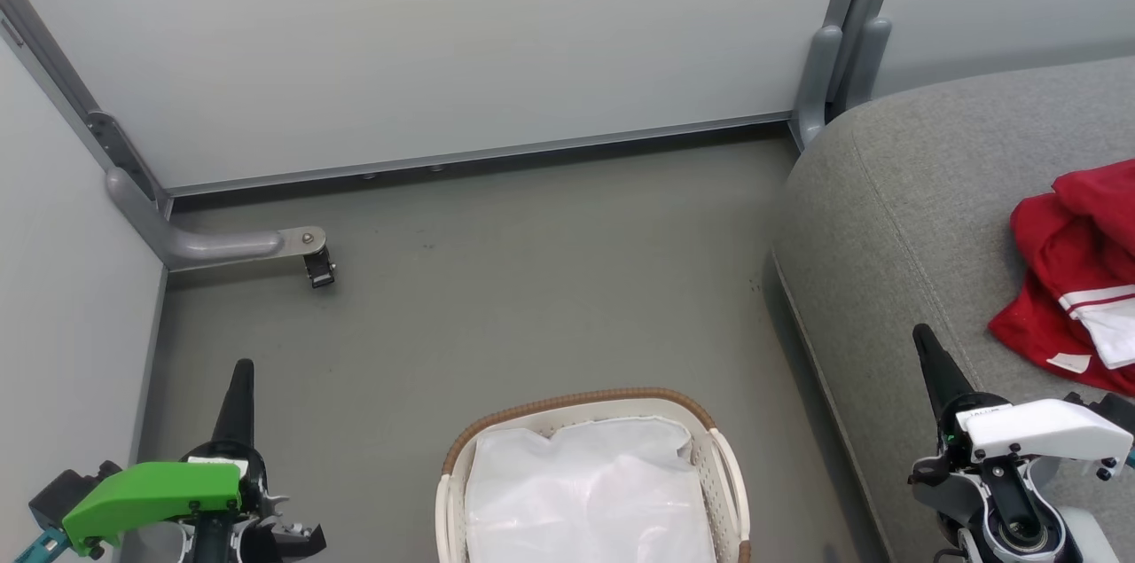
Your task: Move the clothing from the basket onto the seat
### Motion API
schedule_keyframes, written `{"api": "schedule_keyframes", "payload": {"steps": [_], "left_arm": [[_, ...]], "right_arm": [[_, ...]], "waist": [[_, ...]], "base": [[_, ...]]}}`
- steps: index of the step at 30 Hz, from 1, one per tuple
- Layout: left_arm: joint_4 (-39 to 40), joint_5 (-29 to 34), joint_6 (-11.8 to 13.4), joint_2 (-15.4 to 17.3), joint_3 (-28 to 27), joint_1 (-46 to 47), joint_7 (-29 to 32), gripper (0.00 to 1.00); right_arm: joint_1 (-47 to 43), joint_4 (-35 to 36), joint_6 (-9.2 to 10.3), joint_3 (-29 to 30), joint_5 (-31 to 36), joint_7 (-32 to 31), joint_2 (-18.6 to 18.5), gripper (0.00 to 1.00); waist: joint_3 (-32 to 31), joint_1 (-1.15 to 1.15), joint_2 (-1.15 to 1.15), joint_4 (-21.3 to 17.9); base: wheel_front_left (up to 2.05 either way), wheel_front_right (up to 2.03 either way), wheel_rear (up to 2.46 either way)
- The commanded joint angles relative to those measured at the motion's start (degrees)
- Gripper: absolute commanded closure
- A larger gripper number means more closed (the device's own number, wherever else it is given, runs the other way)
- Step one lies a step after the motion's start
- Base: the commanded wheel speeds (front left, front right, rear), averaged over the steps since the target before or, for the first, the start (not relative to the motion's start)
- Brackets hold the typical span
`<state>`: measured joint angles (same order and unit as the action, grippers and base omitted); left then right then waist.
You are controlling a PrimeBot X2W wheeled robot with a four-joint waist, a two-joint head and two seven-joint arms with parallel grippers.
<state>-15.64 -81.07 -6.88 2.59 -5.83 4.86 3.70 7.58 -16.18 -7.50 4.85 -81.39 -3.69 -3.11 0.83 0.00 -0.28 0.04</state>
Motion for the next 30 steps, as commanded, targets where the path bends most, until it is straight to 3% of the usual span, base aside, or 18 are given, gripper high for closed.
{"api": "schedule_keyframes", "payload": {"steps": [1,30], "left_arm": [[0.4,-1.3,-0.3,0.4,-0.3,1.5,0.4,1.00],[1.4,-11.4,-0.7,0.5,-0.9,2.1,3.1,1.00]], "right_arm": [[-0.6,0.6,0.01,0.3,-1.3,-0.4,-0.2,1.00],[-1.3,2.1,0.01,1.9,-11.0,-3.1,0.2,1.00]], "waist": [[0.0,0.00,0.22,0.0],[-0.8,0.00,0.28,0.0]], "base": [[0.00,0.00,0.00],[0.00,0.00,0.00]]}}
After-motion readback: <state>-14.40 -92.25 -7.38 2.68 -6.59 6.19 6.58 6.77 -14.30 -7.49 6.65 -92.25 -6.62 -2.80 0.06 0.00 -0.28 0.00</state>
